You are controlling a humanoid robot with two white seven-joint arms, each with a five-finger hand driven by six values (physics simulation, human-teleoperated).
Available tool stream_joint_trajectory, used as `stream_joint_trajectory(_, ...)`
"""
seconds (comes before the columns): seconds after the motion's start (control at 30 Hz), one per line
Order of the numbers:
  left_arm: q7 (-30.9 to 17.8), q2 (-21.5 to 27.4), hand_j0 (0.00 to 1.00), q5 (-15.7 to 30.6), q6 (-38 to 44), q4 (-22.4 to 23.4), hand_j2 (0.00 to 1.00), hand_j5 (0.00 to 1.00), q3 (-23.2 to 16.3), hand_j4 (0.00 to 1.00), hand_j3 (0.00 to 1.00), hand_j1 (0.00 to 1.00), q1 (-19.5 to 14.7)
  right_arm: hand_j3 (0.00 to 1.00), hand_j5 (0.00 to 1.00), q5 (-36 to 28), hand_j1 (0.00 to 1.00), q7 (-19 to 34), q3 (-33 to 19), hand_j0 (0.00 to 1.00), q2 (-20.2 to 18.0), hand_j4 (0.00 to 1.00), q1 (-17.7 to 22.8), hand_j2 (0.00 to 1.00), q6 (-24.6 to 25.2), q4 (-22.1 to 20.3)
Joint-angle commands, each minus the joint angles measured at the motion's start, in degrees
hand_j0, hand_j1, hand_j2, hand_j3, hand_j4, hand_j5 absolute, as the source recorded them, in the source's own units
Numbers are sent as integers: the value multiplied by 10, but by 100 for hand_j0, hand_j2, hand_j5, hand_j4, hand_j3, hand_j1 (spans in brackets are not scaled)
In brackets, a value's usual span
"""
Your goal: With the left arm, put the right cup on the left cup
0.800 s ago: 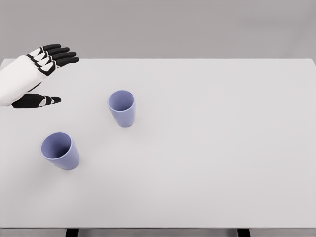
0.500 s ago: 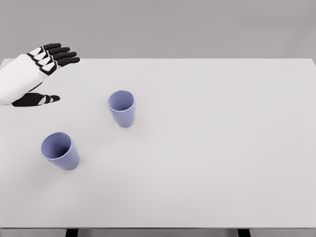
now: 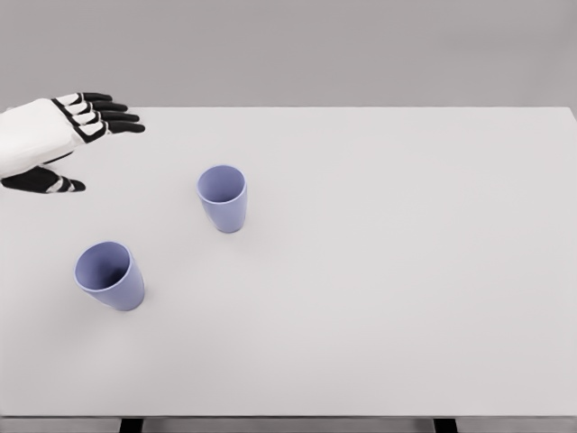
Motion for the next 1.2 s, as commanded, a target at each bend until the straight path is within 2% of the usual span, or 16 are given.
stream_joint_trajectory(0.0, -101, 9, 97, 132, 1, 0, 97, 97, 0, 97, 97, 97, 0, 100, 100, 0, 100, 0, 0, 100, 0, 100, 0, 100, 0, 0)
stream_joint_trajectory(0.03, -101, 8, 97, 149, 16, 0, 97, 97, -2, 97, 97, 97, -15, 100, 100, 0, 100, 0, -1, 100, 0, 100, 0, 100, 1, 0)
stream_joint_trajectory(0.07, -101, 9, 97, 162, 65, -1, 97, 97, -6, 97, 97, 97, -34, 100, 100, 0, 100, 0, 0, 100, 0, 100, 0, 100, 0, 0)
stream_joint_trajectory(0.17, -101, 3, 95, 170, 178, -2, 95, 95, -10, 95, 95, 95, -67, 100, 100, 0, 100, 0, 0, 100, 0, 100, 0, 100, 0, 0)
stream_joint_trajectory(0.23, -101, -6, 94, 162, 246, -7, 94, 94, -37, 94, 94, 94, -87, 100, 100, 0, 100, 0, 0, 100, 0, 100, 0, 100, 0, 0)
stream_joint_trajectory(0.3, -101, -5, 95, 155, 255, -4, 95, 95, -77, 95, 95, 95, -117, 100, 100, 0, 100, 0, 0, 100, 0, 100, 0, 100, 1, 0)
stream_joint_trajectory(0.4, -101, -5, 100, 138, 254, -1, 100, 100, -217, 100, 100, 100, -184, 100, 100, 0, 100, 0, 0, 100, 0, 100, 0, 100, 0, 0)
stream_joint_trajectory(0.47, -101, -5, 100, 143, 252, -1, 100, 100, -349, 100, 100, 100, -264, 100, 100, 0, 100, 0, 0, 100, 0, 100, 0, 100, 0, 0)
stream_joint_trajectory(0.5, -101, -6, 100, 155, 249, 4, 100, 100, -385, 100, 100, 100, -303, 100, 100, 0, 100, 0, 0, 100, 0, 100, 0, 100, 1, 0)
stream_joint_trajectory(0.53, -101, -5, 100, 176, 249, 5, 100, 100, -405, 100, 100, 100, -325, 100, 100, 0, 100, 0, -1, 100, 0, 100, 0, 100, 0, 0)
stream_joint_trajectory(0.67, -101, -6, 100, 177, 250, 7, 100, 100, -478, 100, 100, 100, -385, 100, 100, 0, 100, 0, 0, 100, 0, 100, 0, 100, 1, 0)
stream_joint_trajectory(0.73, -101, -12, 100, 178, 250, 9, 100, 100, -499, 100, 100, 100, -404, 100, 100, 0, 100, 0, -1, 100, 0, 100, 0, 100, 0, 0)
stream_joint_trajectory(0.9, -101, -66, 100, 188, 248, 57, 100, 100, -562, 100, 100, 100, -468, 100, 100, 0, 100, 0, 0, 100, 0, 100, 0, 100, 0, 0)
stream_joint_trajectory(1.17, -101, -85, 100, 188, 247, 49, 100, 100, -580, 100, 100, 100, -475, 100, 100, 0, 100, 0, 0, 100, 0, 100, 0, 100, 1, 0)
